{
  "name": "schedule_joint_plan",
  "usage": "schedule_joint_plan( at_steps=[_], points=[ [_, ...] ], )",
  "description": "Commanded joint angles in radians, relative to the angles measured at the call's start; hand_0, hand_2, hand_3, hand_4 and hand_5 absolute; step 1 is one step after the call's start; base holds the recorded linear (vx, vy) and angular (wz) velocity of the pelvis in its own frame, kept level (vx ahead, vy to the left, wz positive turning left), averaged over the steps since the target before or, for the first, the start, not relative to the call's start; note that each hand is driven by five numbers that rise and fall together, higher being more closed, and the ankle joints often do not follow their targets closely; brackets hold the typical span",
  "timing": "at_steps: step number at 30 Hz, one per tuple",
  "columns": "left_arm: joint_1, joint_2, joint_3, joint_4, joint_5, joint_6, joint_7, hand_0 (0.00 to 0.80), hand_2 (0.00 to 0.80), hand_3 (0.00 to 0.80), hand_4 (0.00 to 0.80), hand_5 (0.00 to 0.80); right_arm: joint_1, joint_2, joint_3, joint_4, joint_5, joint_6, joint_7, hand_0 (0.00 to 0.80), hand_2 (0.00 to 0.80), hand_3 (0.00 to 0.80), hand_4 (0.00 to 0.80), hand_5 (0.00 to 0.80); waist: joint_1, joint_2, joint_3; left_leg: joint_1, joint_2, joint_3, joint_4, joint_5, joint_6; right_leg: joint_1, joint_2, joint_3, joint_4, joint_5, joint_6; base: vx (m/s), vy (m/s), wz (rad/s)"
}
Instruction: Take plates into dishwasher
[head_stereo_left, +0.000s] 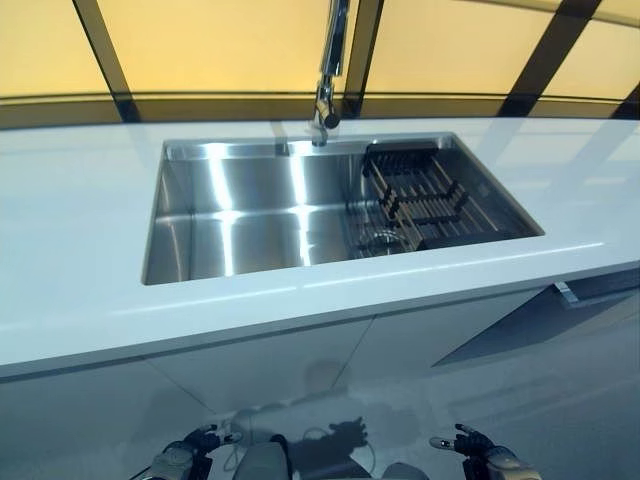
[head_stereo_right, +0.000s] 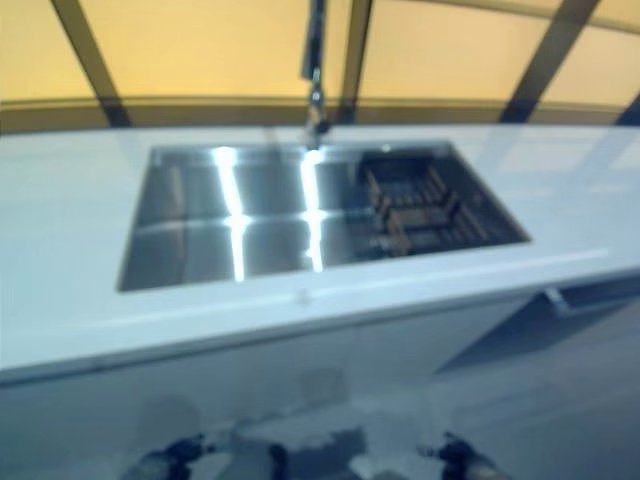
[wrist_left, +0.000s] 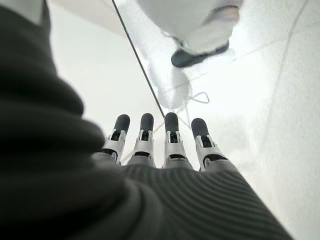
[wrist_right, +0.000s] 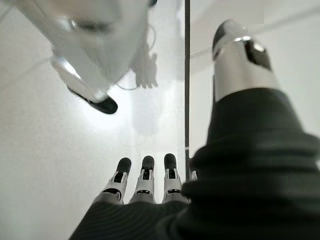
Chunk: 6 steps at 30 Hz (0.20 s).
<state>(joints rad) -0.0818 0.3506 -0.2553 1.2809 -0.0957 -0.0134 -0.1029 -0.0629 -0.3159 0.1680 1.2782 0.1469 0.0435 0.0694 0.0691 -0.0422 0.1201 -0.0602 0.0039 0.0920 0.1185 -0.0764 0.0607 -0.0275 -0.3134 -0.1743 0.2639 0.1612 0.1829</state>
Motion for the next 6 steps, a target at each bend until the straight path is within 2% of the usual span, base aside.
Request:
schedule_joint_plan(
  at_steps=[1, 2, 4, 6],
  points=[
    [-0.010, 0.026, 0.015, -0.006, 0.054, 0.009, -0.006, 0.000, 0.000, 0.000, 0.000, 0.000, -0.050, -0.015, -0.021, 0.010, -0.040, 0.002, 0.008, 0.000, 0.000, 0.000, 0.000, 0.000, 0.008, -0.021, 0.015, 0.096, -0.014, -0.102, -0.145, 0.066, 0.005, 0.010, 0.043, 0.094, -0.090, 0.097, -0.006, -0.056, -0.039, 0.55],
    [-0.010, 0.024, 0.013, -0.003, 0.054, 0.011, -0.005, 0.000, 0.000, 0.000, 0.000, 0.000, -0.049, -0.012, -0.019, 0.014, -0.043, 0.001, 0.010, 0.000, 0.000, 0.000, 0.000, 0.000, 0.006, -0.021, 0.012, 0.095, -0.015, -0.110, -0.147, 0.067, 0.006, 0.012, 0.054, 0.105, -0.087, 0.086, -0.009, -0.038, -0.038, 0.55],
    [-0.012, 0.016, 0.008, 0.008, 0.054, 0.015, 0.000, 0.000, 0.000, 0.000, 0.000, 0.000, -0.040, 0.006, -0.005, 0.025, -0.021, -0.004, 0.021, 0.000, 0.000, 0.000, 0.000, 0.000, -0.006, -0.019, -0.007, 0.093, -0.018, -0.160, -0.162, 0.082, 0.009, 0.024, 0.117, 0.158, -0.073, 0.018, -0.027, -0.088, -0.117, 0.50],
    [-0.011, 0.009, 0.007, 0.017, 0.063, 0.001, 0.011, 0.000, 0.000, 0.000, 0.000, 0.000, -0.039, 0.020, 0.000, 0.033, -0.023, -0.012, 0.023, 0.000, 0.000, 0.000, 0.000, 0.000, 0.000, -0.019, -0.018, 0.086, -0.022, -0.174, -0.170, 0.093, 0.008, 0.037, 0.127, 0.144, -0.083, -0.011, -0.033, -0.122, -0.143, 0.29]
  ],
)
